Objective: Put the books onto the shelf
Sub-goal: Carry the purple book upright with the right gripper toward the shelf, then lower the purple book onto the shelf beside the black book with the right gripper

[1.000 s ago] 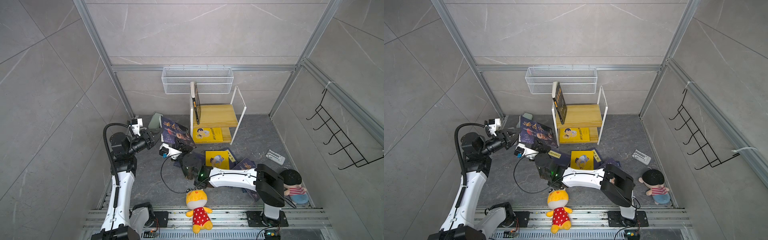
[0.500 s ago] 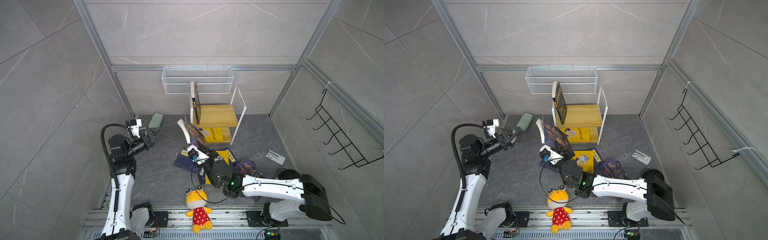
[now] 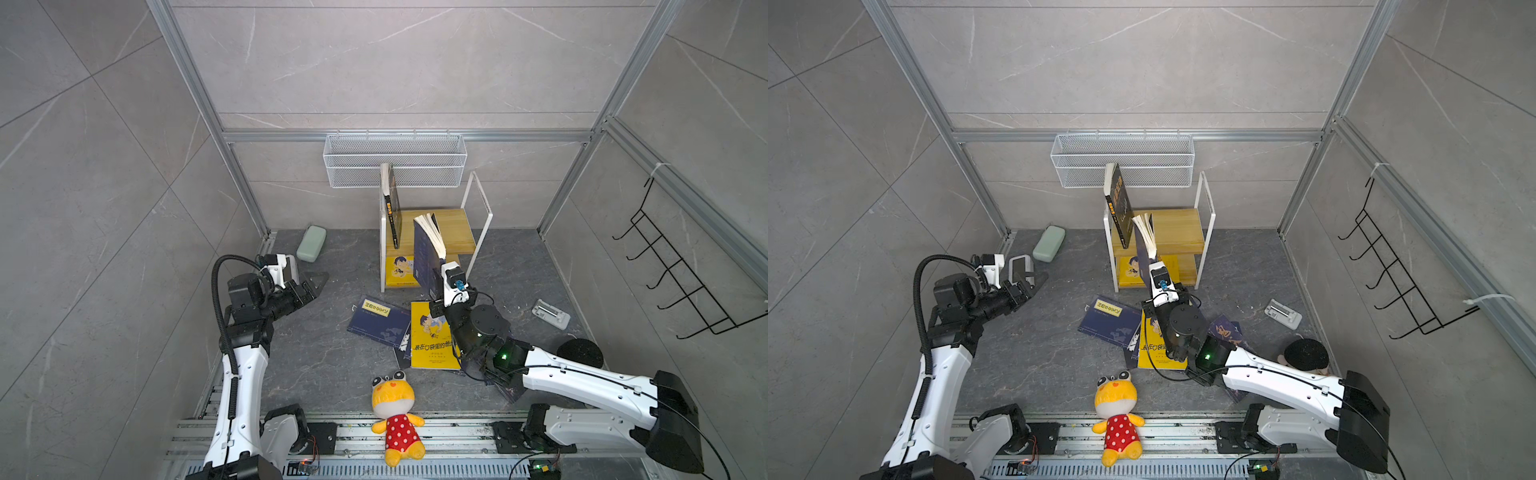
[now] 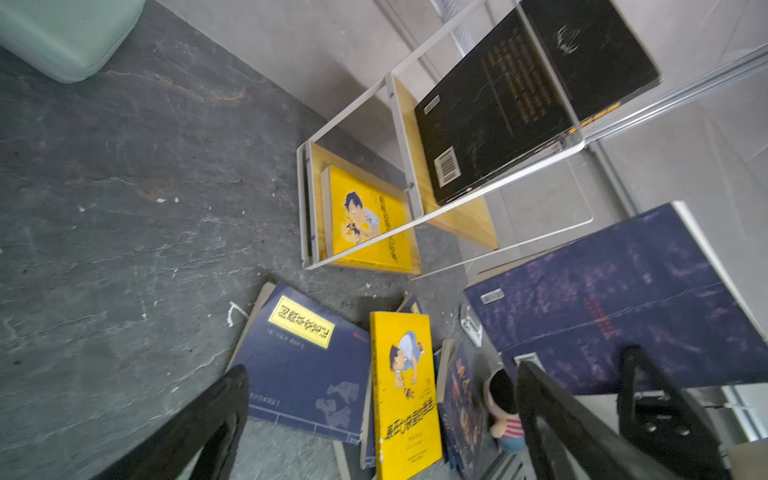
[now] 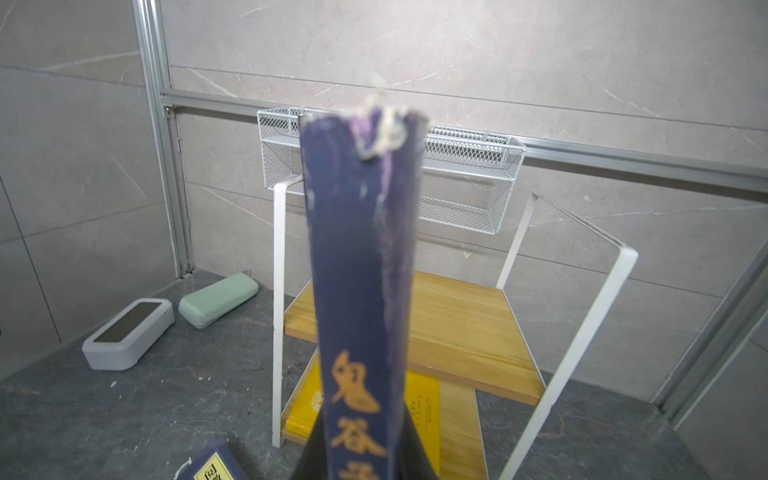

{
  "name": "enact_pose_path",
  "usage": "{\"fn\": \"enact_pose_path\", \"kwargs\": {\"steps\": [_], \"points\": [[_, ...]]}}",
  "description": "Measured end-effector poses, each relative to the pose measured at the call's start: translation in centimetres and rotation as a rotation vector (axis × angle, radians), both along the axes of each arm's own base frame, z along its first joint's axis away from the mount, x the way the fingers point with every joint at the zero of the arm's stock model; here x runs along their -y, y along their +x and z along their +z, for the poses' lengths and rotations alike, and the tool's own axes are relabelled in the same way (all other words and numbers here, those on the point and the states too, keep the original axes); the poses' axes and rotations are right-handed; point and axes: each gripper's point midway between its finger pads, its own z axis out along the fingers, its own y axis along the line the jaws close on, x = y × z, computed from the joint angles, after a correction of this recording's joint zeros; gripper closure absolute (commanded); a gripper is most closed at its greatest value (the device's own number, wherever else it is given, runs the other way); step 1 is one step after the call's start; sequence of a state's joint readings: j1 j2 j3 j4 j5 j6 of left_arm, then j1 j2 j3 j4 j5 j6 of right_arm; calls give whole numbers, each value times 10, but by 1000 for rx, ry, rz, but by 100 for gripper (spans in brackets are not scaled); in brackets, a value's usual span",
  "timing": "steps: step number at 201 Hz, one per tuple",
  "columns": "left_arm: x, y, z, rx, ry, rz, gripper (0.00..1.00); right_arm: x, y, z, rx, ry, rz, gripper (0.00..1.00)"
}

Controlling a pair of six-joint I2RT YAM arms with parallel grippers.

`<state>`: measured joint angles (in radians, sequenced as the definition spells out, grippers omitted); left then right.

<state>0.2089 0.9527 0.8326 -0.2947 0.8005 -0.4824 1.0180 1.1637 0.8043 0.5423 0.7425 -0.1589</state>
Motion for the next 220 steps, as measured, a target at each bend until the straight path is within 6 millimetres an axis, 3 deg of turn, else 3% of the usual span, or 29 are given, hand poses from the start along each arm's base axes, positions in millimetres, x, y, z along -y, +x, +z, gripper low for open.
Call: {"fn": "enact_pose_path", "kwargs": {"steps": [28, 66, 127, 180, 220], "points": [[-1, -4, -12, 6, 86, -24, 0, 9, 17, 4, -18, 65, -60, 100], [-2, -8, -23, 14, 177, -48, 0, 8, 45, 29, 2, 118, -121, 100], [4, -15, -27, 34, 233, -92, 0, 6, 109, 57, 51, 152, -197, 100], [6, -19, -31, 16, 248, -103, 0, -10, 160, 61, 70, 134, -213, 100], [6, -19, -26, 29, 254, -105, 0, -27, 180, 40, 48, 99, -203, 100]]}}
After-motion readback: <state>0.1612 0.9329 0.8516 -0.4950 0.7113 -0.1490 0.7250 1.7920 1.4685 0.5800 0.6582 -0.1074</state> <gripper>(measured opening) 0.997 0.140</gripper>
